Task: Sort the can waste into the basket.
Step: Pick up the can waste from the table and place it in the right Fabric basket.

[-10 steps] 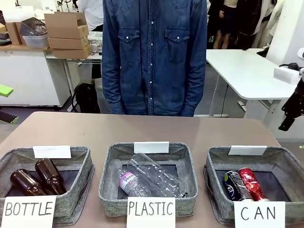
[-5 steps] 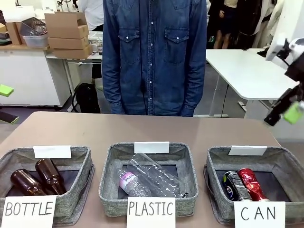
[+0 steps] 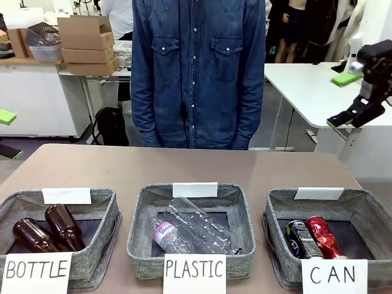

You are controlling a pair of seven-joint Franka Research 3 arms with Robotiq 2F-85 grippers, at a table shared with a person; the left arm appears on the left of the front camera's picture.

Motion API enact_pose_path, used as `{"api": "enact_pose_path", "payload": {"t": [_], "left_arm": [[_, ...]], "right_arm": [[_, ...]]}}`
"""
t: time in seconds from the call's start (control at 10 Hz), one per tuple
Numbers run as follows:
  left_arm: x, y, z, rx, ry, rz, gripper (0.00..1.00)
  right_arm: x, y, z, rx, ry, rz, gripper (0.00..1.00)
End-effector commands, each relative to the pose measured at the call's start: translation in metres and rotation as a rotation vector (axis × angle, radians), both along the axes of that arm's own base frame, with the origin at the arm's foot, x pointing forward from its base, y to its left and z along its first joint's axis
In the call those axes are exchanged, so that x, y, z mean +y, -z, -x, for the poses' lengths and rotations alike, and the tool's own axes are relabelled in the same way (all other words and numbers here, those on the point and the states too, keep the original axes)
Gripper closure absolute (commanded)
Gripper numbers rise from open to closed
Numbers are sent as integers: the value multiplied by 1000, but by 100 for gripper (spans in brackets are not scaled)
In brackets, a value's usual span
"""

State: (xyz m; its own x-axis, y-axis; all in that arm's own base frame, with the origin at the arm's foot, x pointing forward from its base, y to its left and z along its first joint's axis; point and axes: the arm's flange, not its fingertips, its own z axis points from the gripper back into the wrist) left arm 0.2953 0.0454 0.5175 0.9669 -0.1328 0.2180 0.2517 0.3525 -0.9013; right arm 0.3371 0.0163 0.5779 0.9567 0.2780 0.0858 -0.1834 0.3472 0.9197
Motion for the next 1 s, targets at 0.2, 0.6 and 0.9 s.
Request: {"api": "enact_pose_path", "payload": {"t": [0.2,0.6,0.9], "left_arm": [[4,0,2,-11,18,-4,0],[4,0,2,-11,18,-4,0],[4,0,2,-11,18,-4,0]], "right_arm": [[6,-3,8,-101,-139,27,0],[6,-3,8,-101,-139,27,0],[6,-3,8,-101,-139,27,0]]}}
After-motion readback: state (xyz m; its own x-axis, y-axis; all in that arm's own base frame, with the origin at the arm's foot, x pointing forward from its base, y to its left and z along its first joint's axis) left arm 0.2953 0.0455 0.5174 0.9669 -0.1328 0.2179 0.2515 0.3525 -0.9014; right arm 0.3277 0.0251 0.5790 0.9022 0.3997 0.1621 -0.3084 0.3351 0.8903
